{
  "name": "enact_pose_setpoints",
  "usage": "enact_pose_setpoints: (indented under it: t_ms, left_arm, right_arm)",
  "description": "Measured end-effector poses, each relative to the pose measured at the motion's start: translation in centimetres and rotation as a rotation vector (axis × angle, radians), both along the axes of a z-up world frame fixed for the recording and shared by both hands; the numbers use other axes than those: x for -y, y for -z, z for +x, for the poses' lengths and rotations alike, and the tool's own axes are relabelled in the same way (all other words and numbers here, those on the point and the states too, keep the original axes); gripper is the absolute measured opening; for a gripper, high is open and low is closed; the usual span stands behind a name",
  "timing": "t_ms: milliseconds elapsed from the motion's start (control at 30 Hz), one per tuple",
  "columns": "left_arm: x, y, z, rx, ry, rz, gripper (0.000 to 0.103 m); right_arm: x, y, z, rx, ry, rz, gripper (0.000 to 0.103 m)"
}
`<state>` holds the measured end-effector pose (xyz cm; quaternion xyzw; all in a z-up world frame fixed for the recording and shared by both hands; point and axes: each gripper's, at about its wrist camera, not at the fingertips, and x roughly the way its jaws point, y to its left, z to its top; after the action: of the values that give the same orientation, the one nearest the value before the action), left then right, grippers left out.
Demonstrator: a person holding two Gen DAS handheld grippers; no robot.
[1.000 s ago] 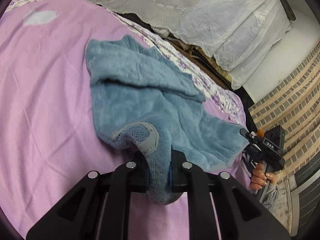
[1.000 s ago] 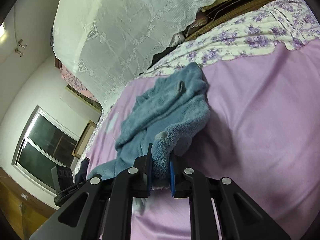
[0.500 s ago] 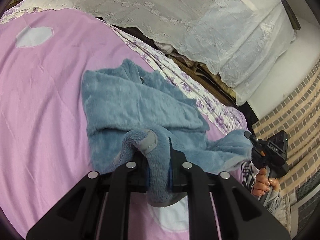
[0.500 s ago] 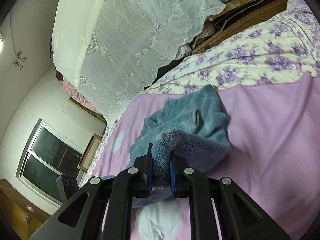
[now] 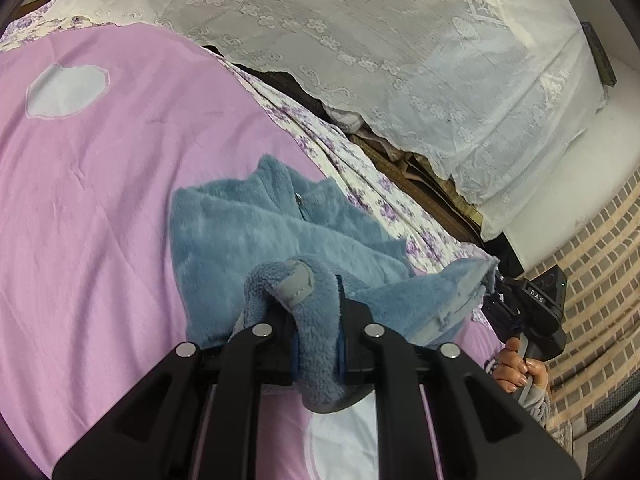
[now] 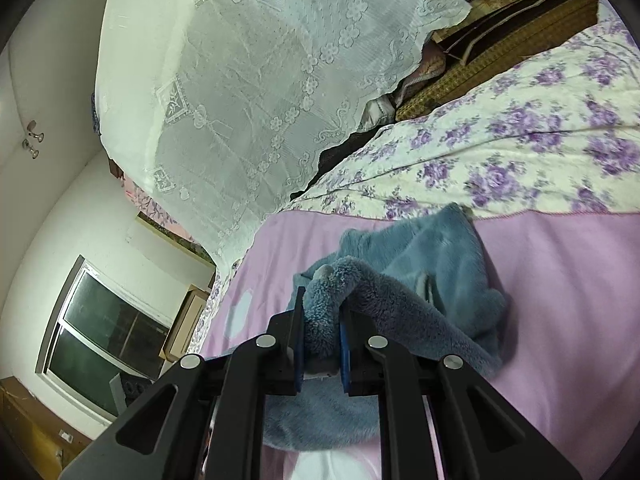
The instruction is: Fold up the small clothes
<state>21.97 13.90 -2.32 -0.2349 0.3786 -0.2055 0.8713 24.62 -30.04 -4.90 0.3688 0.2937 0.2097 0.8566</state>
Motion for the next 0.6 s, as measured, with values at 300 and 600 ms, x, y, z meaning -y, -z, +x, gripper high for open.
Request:
enact_pose_setpoints:
  t_ms: [300,600]
  left_arm:
    - [-1.6,1.1,6.3,-0.041,-0.072,-0.022,0.012]
    - [-2.6,7.2,11.8,-0.159,-0.126,-0.050,0.015]
  right_arm:
    - [-1.2,0.0,7.5,0.003,0.050,0.010,0.014]
    - [-2.2,5.8,14.4,-0.133,0.072,-0.073,0.014]
